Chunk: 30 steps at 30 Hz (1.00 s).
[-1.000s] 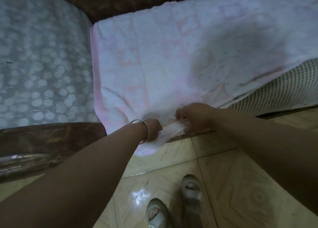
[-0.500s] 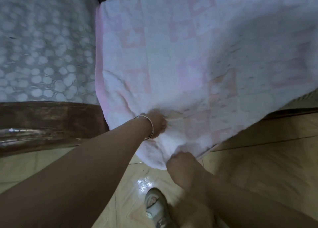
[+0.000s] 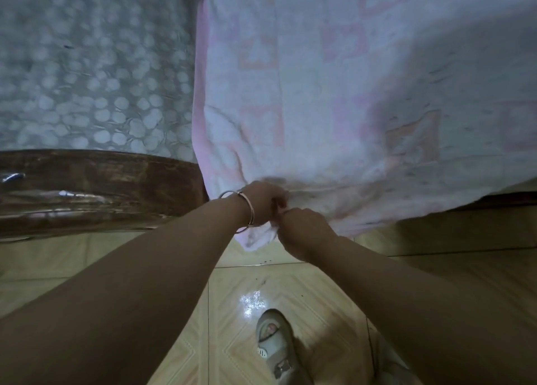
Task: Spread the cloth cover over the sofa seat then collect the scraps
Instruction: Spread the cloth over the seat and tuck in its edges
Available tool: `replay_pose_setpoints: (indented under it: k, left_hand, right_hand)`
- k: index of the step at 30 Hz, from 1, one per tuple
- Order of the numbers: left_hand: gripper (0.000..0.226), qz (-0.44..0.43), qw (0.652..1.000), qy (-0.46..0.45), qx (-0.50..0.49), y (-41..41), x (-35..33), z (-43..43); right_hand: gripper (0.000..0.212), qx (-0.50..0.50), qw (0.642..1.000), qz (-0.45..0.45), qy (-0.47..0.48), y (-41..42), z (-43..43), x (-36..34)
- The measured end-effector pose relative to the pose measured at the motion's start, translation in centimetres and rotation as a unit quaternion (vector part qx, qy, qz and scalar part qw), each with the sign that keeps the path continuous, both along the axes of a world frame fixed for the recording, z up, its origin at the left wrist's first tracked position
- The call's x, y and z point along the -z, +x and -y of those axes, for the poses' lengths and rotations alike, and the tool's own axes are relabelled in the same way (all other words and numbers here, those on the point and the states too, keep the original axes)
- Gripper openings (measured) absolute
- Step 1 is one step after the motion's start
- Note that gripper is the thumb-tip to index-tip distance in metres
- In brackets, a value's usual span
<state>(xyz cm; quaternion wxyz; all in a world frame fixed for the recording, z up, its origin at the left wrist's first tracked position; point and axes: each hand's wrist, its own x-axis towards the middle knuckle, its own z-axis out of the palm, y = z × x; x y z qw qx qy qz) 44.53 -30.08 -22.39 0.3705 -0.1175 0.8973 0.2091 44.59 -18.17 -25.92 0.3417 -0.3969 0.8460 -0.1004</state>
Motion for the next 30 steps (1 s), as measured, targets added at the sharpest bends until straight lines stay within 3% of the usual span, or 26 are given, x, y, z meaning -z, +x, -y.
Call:
replay_pose_setpoints:
  k: [4, 8, 11, 14, 17, 19, 22, 26, 30]
  left_hand:
    - [0.032, 0.033, 0.999, -0.004, -0.006, 0.6, -0.1, 1.0]
    - [0.037, -0.007, 0.997, 0.024, -0.066, 2.2, 0.4, 2.1]
    - [0.038, -0.119, 0.986, -0.015, -0.119, 2.5, 0.9, 3.3]
    - [0.03, -0.215, 0.961, -0.051, -0.166, 2.6, 0.7, 4.3]
    - [0.034, -0.259, 0.932, -0.178, -0.183, 2.8, 0.9, 5.1]
    - [0.04, -0.269, 0.906, -0.213, -0.249, 2.9, 1.0, 5.7]
    - [0.04, -0.251, 0.902, -0.183, -0.301, 2.7, 1.3, 5.7]
    - [0.033, -0.196, 0.882, -0.112, -0.413, 2.3, 1.2, 5.8]
    - [0.023, -0.205, 0.891, -0.083, -0.398, 2.9, 0.8, 5.9]
  right_hand:
    - [0.035, -0.106, 0.987, 0.047, 0.113, 1.3, 0.6, 1.0]
    - [0.032, -0.086, 0.987, 0.049, 0.126, 0.9, 1.1, 1.6]
    - [0.027, -0.016, 0.995, 0.056, 0.081, 0.1, 2.3, 1.4]
    - [0.027, 0.106, 0.994, 0.03, -0.022, -0.2, 3.9, 0.7]
    - [0.034, 0.193, 0.98, 0.0, -0.058, 0.1, 5.9, -0.2]
    - [0.043, 0.242, 0.968, 0.007, -0.064, 0.5, 7.1, -0.5]
    - [0.047, 0.253, 0.965, 0.01, -0.071, 0.8, 8.4, -0.6]
    - [0.034, 0.193, 0.98, -0.003, -0.046, 0.4, 9.0, -0.7]
    - [0.026, 0.178, 0.982, 0.027, -0.05, -0.5, 8.4, -0.8]
